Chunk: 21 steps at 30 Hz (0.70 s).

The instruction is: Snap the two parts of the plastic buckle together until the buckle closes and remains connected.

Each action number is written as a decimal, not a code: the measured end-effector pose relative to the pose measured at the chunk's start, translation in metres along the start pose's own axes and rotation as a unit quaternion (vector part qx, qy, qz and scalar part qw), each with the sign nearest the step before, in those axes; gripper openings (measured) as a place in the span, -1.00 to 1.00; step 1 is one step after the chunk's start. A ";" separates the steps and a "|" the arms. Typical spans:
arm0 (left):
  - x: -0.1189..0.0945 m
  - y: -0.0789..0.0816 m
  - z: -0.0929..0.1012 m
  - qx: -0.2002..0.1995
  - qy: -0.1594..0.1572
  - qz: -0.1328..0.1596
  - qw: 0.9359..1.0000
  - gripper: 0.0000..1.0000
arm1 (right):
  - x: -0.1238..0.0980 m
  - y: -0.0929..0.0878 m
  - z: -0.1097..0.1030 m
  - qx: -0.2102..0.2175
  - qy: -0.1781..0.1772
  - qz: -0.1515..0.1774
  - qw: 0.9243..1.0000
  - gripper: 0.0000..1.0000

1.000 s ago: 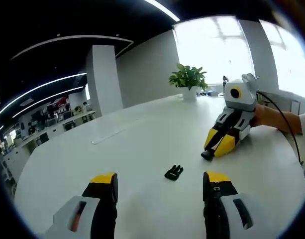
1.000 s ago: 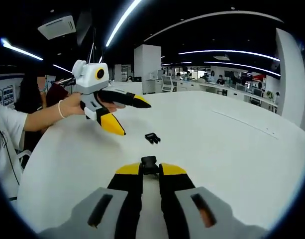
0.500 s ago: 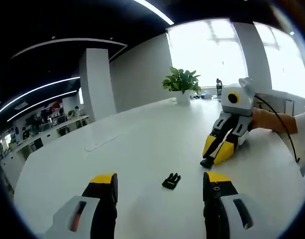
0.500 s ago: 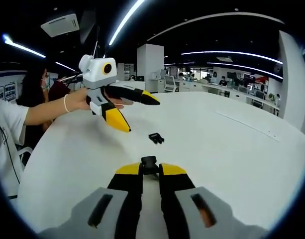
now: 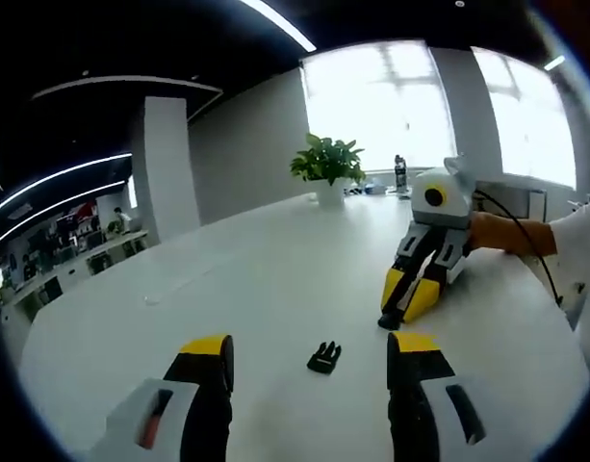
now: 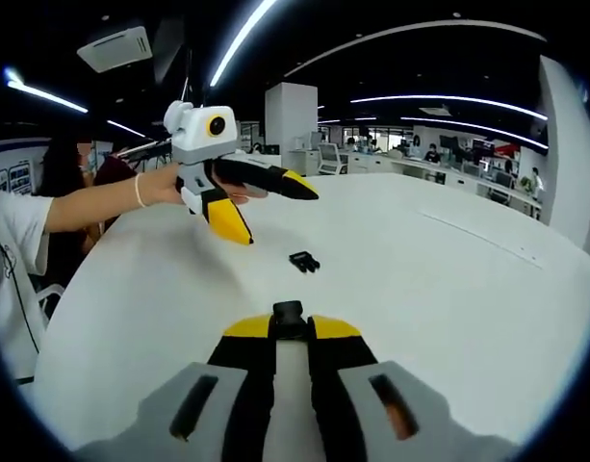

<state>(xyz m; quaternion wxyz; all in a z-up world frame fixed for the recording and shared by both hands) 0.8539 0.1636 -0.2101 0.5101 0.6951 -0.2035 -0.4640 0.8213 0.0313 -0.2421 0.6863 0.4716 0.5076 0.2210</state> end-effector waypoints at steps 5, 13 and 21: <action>0.003 -0.003 -0.002 0.005 -0.015 -0.008 1.000 0.29 | 0.000 0.000 -0.001 -0.001 0.001 0.000 1.000 -0.74; 0.009 -0.010 -0.003 0.003 -0.033 -0.027 0.999 0.20 | -0.001 -0.001 -0.001 0.005 0.003 0.001 1.000 -0.75; 0.014 -0.013 -0.007 -0.010 -0.037 -0.033 0.999 0.16 | -0.002 -0.001 -0.001 0.006 0.006 0.001 1.000 -0.75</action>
Point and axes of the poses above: the point that each gripper's makers call its tool centre point, and the gripper's own axes: x roughly forward along the fingers, z roughly to its right, y roughly out of its top, the point moved 3 cm from there along -x, roughly backward along the fingers, and after that the axes turned 7 degrees about -z, right-handed, at the moved point
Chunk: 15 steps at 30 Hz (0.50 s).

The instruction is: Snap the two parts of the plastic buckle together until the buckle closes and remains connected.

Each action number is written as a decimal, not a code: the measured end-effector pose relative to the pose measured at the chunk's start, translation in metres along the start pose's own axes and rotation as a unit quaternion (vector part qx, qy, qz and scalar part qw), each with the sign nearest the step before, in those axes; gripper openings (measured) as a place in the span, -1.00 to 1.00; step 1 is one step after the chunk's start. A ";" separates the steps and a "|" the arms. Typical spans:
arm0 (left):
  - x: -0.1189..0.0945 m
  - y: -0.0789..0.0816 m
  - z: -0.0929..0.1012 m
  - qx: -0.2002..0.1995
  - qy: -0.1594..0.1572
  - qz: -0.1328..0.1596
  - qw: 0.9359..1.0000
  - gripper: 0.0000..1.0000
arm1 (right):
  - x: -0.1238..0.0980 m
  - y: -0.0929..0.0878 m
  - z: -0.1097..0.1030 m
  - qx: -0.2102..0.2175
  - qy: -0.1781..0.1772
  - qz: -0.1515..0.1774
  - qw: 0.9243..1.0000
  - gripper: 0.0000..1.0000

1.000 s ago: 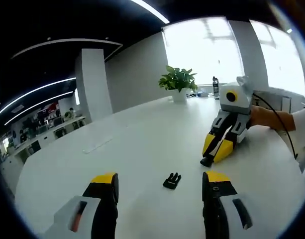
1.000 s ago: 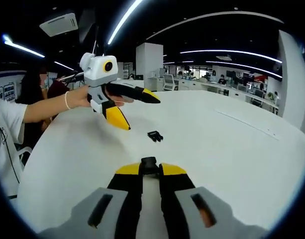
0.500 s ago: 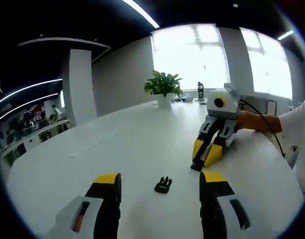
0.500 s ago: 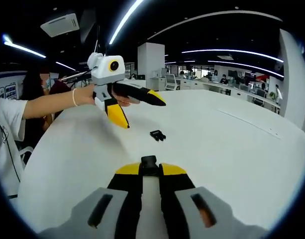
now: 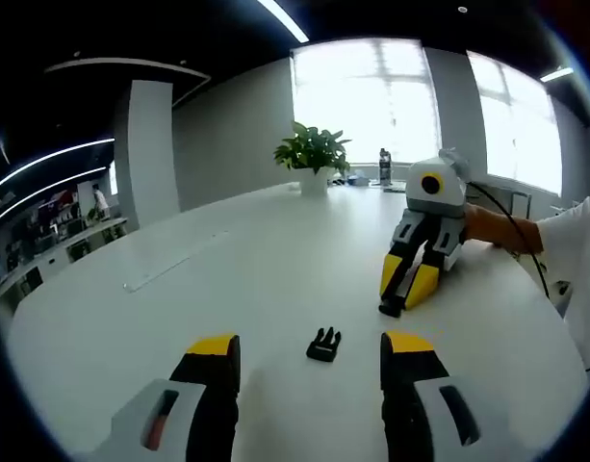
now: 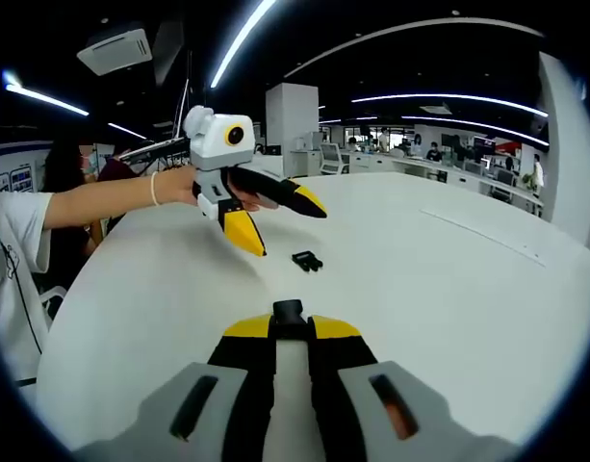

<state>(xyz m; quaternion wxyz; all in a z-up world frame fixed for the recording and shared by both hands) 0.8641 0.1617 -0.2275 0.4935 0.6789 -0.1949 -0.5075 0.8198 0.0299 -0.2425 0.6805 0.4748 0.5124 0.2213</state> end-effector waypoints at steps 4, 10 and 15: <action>0.004 -0.002 0.003 0.001 -0.007 -0.004 1.000 0.13 | -0.001 0.000 -0.002 -0.004 0.001 -0.005 1.000 -0.75; 0.009 -0.006 0.005 0.011 -0.009 -0.023 1.000 0.11 | 0.000 0.000 -0.005 -0.007 0.004 -0.005 1.000 -0.75; 0.011 -0.007 0.007 0.013 -0.012 -0.027 0.999 0.09 | -0.001 0.002 -0.007 -0.013 0.010 -0.003 1.000 -0.75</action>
Point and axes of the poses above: the point that each gripper's makers call its tool centre point, and the gripper's own axes: x roughly forward along the fingers, z roughly to its right, y roughly out of its top, the point moved 3 cm from there along -x, roughly backward along the fingers, and after that the axes turned 7 degrees about -z, right-handed, at the moved point
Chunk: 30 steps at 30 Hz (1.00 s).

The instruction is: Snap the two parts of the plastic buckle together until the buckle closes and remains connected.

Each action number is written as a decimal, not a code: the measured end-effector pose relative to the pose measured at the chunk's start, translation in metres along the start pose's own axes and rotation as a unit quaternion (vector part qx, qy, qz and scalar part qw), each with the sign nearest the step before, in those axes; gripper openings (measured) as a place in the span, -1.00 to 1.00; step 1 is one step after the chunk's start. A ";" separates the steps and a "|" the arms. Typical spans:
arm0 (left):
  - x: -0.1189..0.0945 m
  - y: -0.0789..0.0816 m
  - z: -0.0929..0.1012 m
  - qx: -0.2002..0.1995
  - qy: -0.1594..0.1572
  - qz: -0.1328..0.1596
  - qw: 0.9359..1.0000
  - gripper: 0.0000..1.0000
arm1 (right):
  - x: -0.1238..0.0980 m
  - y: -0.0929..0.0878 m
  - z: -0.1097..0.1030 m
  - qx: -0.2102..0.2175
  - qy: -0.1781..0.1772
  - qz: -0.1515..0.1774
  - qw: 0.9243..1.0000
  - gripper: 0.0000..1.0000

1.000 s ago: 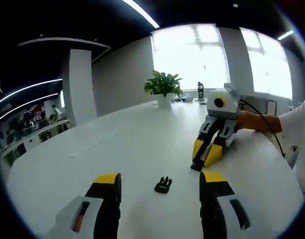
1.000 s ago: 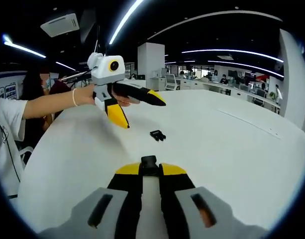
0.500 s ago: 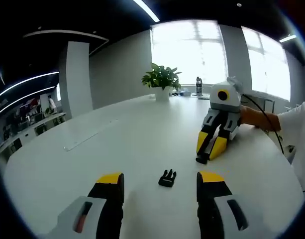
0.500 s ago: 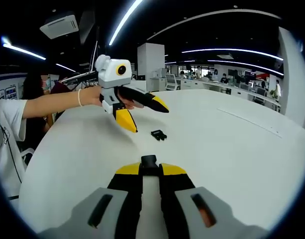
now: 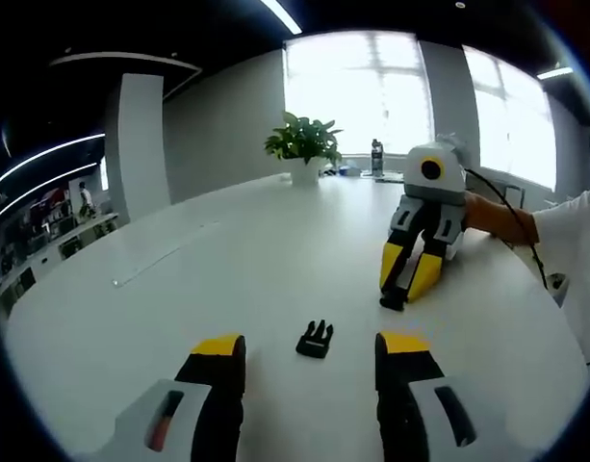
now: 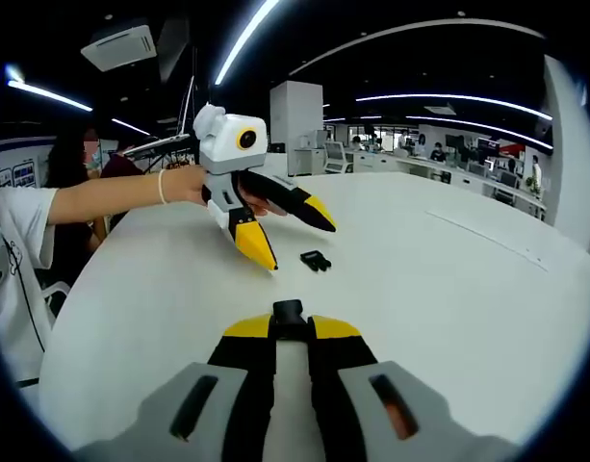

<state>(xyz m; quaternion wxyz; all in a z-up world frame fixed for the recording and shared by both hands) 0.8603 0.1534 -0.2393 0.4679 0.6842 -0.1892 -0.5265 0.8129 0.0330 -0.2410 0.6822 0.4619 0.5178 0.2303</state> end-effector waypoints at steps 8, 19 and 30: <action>0.000 -0.004 0.002 -0.008 0.000 -0.003 1.000 0.01 | -0.003 0.004 -0.012 -0.021 0.028 0.010 0.999 -0.75; 0.004 -0.003 0.007 -0.008 -0.013 -0.005 1.000 -0.14 | -0.002 0.001 -0.016 -0.025 0.035 0.008 0.999 -0.75; 0.006 -0.004 0.010 -0.009 -0.017 -0.008 1.000 -0.30 | -0.005 0.004 -0.021 -0.025 0.039 0.020 0.999 -0.75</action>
Point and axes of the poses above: the point that each gripper's makers call its tool centre point, and the gripper's own axes: x roughly forward along the fingers, z roughly to its right, y roughly out of its top, the point moved 3 cm from there along -x, roughly backward along the fingers, and after that the axes turned 7 degrees about -z, right-handed, at the moved point
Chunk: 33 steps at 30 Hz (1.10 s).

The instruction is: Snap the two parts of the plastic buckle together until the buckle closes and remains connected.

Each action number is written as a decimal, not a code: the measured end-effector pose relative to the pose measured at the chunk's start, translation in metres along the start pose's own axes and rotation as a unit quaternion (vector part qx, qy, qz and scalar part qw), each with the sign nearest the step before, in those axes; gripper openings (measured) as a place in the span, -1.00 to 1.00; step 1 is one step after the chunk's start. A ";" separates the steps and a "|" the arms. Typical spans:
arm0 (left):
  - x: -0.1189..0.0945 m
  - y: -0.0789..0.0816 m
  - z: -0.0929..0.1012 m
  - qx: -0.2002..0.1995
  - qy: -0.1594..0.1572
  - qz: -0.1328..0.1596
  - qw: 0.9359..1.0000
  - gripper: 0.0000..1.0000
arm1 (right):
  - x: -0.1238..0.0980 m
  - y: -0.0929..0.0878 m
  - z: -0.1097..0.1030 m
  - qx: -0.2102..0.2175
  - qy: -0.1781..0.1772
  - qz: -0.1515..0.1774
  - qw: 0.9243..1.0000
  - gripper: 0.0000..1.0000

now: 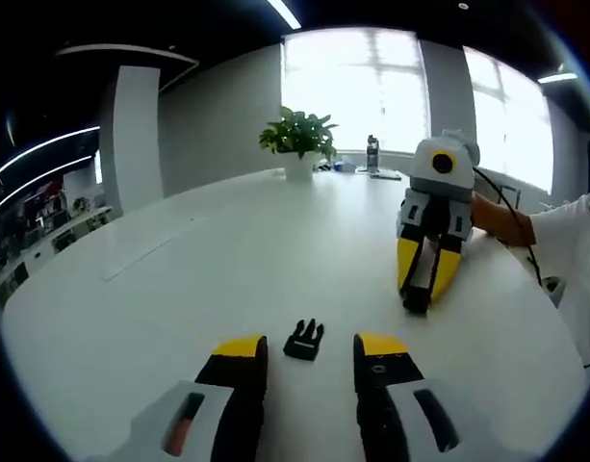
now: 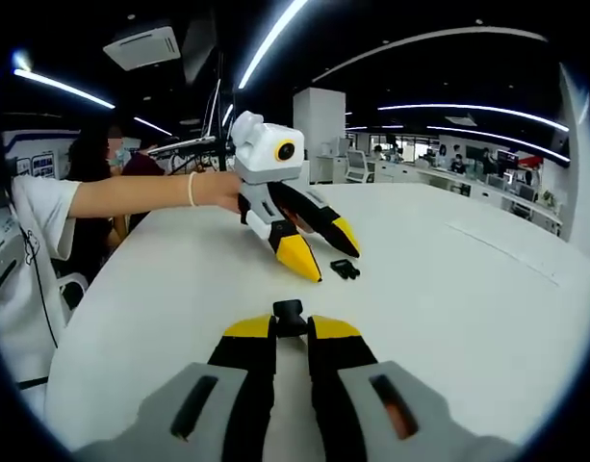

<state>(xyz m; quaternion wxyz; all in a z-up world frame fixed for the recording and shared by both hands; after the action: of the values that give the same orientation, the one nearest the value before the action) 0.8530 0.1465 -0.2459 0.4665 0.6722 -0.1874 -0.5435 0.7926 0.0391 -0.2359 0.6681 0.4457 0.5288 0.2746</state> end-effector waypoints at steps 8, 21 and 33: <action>0.002 0.000 0.000 -0.009 -0.003 0.003 1.000 -0.43 | -0.001 -0.001 0.000 0.005 -0.001 0.004 1.000 -0.75; 0.001 -0.001 0.000 -0.013 -0.001 0.004 1.000 -0.60 | -0.001 -0.003 0.002 0.005 -0.004 -0.001 1.000 -0.75; 0.001 0.000 -0.003 0.001 0.017 0.008 1.000 -0.74 | -0.001 -0.004 0.002 0.007 -0.004 0.002 1.000 -0.75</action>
<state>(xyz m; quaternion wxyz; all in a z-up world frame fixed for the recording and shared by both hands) 0.8564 0.1471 -0.2467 0.4733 0.6802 -0.1854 -0.5282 0.7933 0.0358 -0.2388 0.6665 0.4523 0.5275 0.2703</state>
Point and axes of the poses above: the point that each gripper's makers call its tool centre point, and the gripper's own axes: x roughly forward along the fingers, z roughly to its right, y roughly out of its top, the point moved 3 cm from there along -x, roughly backward along the fingers, and after that the axes turned 7 degrees about -z, right-handed, at the moved point
